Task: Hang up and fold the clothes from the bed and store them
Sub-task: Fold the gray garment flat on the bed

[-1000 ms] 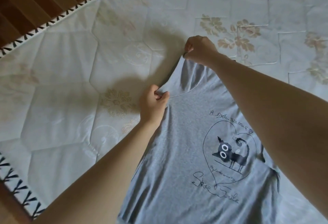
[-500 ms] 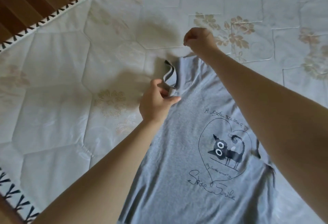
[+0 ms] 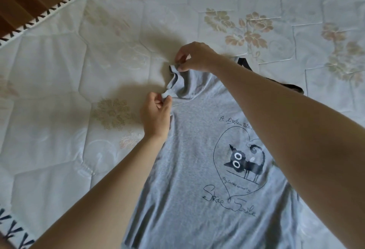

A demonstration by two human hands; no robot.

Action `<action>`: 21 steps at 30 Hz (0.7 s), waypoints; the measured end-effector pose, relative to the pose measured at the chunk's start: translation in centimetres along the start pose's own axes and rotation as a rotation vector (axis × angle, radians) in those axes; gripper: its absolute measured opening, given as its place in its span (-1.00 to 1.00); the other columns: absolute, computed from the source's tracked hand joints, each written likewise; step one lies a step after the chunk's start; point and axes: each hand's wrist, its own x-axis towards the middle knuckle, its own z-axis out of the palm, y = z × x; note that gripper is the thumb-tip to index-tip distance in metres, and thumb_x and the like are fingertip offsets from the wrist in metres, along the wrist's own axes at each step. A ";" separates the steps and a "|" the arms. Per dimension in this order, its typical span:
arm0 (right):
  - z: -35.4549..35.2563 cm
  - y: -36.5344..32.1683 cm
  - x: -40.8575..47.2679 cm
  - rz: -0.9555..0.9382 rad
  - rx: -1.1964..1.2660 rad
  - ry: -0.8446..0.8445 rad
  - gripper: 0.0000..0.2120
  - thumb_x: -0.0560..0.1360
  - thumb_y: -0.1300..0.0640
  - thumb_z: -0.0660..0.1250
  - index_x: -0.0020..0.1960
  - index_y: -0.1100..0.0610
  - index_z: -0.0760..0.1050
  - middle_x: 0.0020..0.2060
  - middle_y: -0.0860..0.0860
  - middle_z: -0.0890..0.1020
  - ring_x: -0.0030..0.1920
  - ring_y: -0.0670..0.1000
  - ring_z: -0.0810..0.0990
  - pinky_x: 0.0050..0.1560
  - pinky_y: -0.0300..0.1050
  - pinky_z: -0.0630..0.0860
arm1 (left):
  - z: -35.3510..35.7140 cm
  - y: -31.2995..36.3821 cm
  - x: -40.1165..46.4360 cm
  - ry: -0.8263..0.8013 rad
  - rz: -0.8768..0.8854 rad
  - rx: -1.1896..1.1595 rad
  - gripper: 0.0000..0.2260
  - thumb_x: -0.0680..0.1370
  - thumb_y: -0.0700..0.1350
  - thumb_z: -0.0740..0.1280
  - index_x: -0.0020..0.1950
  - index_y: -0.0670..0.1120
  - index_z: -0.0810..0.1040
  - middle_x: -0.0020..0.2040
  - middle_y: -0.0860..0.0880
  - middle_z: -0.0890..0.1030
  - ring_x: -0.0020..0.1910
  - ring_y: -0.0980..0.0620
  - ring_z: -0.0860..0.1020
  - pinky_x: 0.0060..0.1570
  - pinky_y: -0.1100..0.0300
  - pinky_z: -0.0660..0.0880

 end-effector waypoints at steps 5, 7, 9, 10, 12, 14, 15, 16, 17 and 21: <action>0.8 -0.9 0.3 -0.059 -0.219 0.002 -0.79 0.44 0.04 0.47 0.06 0.00 0.61 -0.04 -0.11 0.52 0.19 0.04 0.47 0.15 -0.07 0.39 | -0.3 0.3 0.0 -0.041 -0.033 -0.022 -0.80 0.56 -0.16 0.37 -0.21 -0.10 0.40 -0.35 0.05 0.43 -0.42 0.24 0.38 -0.36 0.42 0.34; 0.1 -1.0 0.3 -0.032 -0.176 0.064 -0.86 0.45 0.08 0.47 -0.01 0.03 0.60 -0.03 -0.07 0.56 0.12 0.01 0.50 0.05 -0.14 0.40 | -0.3 0.4 0.0 -0.045 -0.043 -0.013 -0.77 0.57 -0.16 0.37 -0.23 -0.06 0.37 -0.36 0.06 0.41 -0.44 0.29 0.39 -0.35 0.44 0.33; -0.9 -0.9 0.3 0.063 -0.084 0.155 -0.90 0.45 0.14 0.47 -0.10 0.03 0.56 -0.09 -0.06 0.57 -0.02 -0.06 0.51 -0.20 -0.30 0.38 | -0.3 0.6 0.1 -0.040 -0.056 0.011 -0.83 0.57 -0.14 0.36 -0.15 -0.08 0.40 -0.34 0.09 0.42 -0.41 0.30 0.41 -0.31 0.47 0.33; -1.3 -0.8 0.3 0.107 -0.035 0.190 -0.88 0.45 0.17 0.47 -0.15 0.03 0.54 -0.15 -0.07 0.57 -0.10 -0.08 0.52 -0.29 -0.35 0.35 | -0.3 0.7 0.2 -0.033 -0.062 0.024 -0.86 0.57 -0.13 0.36 -0.09 -0.09 0.42 -0.32 0.11 0.43 -0.37 0.28 0.42 -0.29 0.48 0.33; -1.7 -0.6 0.4 0.153 0.120 0.191 -0.81 0.47 0.24 0.45 -0.23 0.07 0.49 -0.30 -0.05 0.58 -0.34 -0.15 0.58 -0.39 -0.41 0.40 | -0.1 0.6 0.4 -0.018 -0.064 0.050 -0.87 0.58 -0.09 0.35 -0.03 -0.08 0.42 -0.30 0.13 0.43 -0.33 0.25 0.42 -0.29 0.46 0.31; -1.7 -0.7 0.1 0.203 0.384 0.155 -0.81 0.53 0.30 0.38 -0.21 0.11 0.46 -0.37 0.04 0.60 -0.47 -0.15 0.62 -0.34 -0.36 0.56 | 0.2 0.5 0.4 0.001 -0.052 0.064 -0.87 0.58 -0.06 0.35 -0.02 -0.08 0.43 -0.31 0.13 0.43 -0.33 0.23 0.42 -0.25 0.34 0.31; -1.5 -0.8 0.0 0.236 0.514 0.133 -0.83 0.55 0.32 0.34 -0.18 0.14 0.46 -0.35 0.09 0.62 -0.46 -0.10 0.65 -0.30 -0.31 0.61 | 0.4 0.6 0.3 0.003 -0.048 0.059 -0.84 0.57 -0.04 0.36 -0.01 -0.08 0.44 -0.31 0.13 0.45 -0.33 0.22 0.43 -0.22 0.29 0.32; -1.4 -0.9 0.0 0.262 0.611 0.112 -0.84 0.57 0.32 0.31 -0.15 0.15 0.46 -0.33 0.12 0.63 -0.42 -0.06 0.67 -0.27 -0.26 0.63 | 0.5 0.6 0.2 -0.001 -0.048 0.046 -0.80 0.54 0.01 0.40 -0.02 -0.08 0.45 -0.29 0.12 0.48 -0.32 0.22 0.45 -0.21 0.24 0.35; -1.3 -1.0 0.0 0.280 0.659 0.095 -0.84 0.59 0.31 0.29 -0.14 0.15 0.46 -0.30 0.13 0.63 -0.38 -0.04 0.67 -0.25 -0.24 0.64 | 0.6 0.6 0.0 -0.010 -0.049 0.038 -0.73 0.47 0.06 0.45 -0.02 -0.06 0.47 -0.27 0.11 0.53 -0.29 0.18 0.50 -0.21 0.21 0.40; -1.2 -0.8 -0.3 0.324 0.765 0.071 -0.89 0.61 0.28 0.21 -0.07 0.20 0.47 -0.25 0.12 0.60 -0.28 -0.01 0.63 -0.10 -0.19 0.64 | 0.7 0.1 0.1 -0.066 -0.032 0.024 -0.74 0.30 0.09 0.46 -0.12 0.02 0.52 -0.28 0.08 0.59 -0.28 0.01 0.56 -0.17 -0.02 0.56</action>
